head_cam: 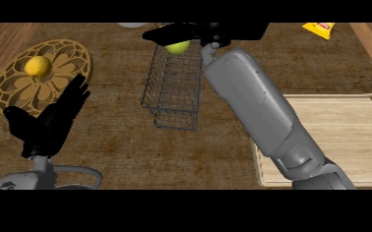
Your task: Pick the pear from the tray and place it in the tiered basket
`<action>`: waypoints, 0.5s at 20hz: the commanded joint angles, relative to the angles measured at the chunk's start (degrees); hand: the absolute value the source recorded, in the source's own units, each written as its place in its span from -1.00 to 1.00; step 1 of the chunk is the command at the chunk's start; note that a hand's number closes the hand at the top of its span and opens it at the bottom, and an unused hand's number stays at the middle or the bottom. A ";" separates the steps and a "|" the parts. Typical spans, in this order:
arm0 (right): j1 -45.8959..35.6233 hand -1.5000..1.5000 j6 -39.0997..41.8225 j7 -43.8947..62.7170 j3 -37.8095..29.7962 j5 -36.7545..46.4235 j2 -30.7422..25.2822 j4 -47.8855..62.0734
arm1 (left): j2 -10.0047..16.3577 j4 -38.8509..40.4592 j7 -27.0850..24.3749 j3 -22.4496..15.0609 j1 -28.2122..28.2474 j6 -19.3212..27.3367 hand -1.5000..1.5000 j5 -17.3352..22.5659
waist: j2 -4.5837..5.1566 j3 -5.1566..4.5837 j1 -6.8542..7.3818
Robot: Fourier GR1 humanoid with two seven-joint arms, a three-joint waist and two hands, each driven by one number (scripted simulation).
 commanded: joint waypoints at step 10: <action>7.06 -1.00 1.37 -2.04 -16.21 -10.04 -11.76 -11.32 | -1.43 -3.31 1.95 -0.81 2.04 1.04 0.00 -1.38 | -0.33 0.00 -1.37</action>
